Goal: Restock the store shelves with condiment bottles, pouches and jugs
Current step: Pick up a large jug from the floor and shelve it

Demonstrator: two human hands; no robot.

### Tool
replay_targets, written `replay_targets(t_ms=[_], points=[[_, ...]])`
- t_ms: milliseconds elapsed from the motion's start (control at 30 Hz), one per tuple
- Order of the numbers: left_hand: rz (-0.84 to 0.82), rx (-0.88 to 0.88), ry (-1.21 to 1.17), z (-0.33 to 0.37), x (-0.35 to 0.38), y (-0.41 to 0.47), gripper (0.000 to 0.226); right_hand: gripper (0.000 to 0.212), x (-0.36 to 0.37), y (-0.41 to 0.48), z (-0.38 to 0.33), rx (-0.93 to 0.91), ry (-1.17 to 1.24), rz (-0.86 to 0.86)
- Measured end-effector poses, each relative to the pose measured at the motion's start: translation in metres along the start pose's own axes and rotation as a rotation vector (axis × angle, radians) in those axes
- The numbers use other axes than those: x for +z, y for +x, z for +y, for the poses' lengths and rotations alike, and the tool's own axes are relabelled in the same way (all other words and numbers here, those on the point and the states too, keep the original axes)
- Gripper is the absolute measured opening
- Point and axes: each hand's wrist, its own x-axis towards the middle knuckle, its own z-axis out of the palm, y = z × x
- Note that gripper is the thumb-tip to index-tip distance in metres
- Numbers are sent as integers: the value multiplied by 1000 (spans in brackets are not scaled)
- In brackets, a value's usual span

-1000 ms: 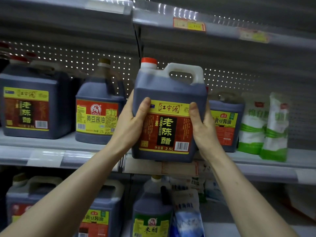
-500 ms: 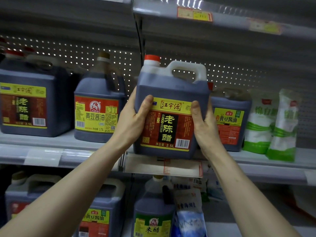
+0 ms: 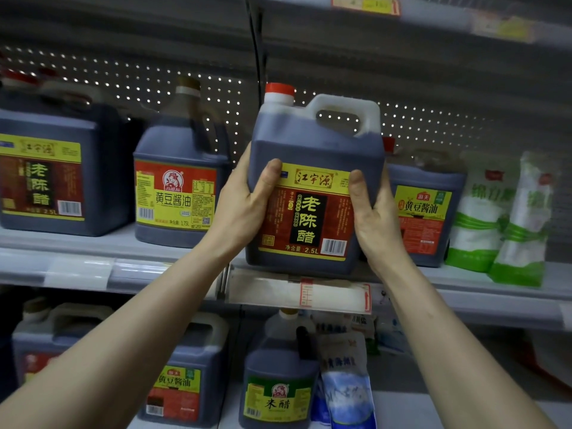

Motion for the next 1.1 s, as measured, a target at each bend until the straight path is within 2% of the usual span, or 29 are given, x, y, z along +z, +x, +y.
replay_targets(t_ms=[100,233,367,567,700,767,933,1033,1100], points=[[16,10,2,2,4,-4,30,94,2,-1,1,-1,-27,26],[86,15,1,-1,8,-2,38,95,8,0,2,24,-63,66],[97,16,12,-6,10,6,33,92,10,6,6,21,-94,91],[90,9,-22,-13,13,14,53,88,12,11,13,41,-110,84],[54,22,-3,-19,12,15,43,81,13,6,20,37,-138,49],[43,12,-28,-20,10,14,46,75,14,6,19,16,-182,32],[-43,14,-7,-16,3,7,62,76,14,-3,8,7,-271,38],[-173,-8,66,-28,-4,-4,102,89,11,-26,7,70,-383,-33],[-231,-37,95,-35,-8,-9,118,92,9,-33,8,95,-411,-58]])
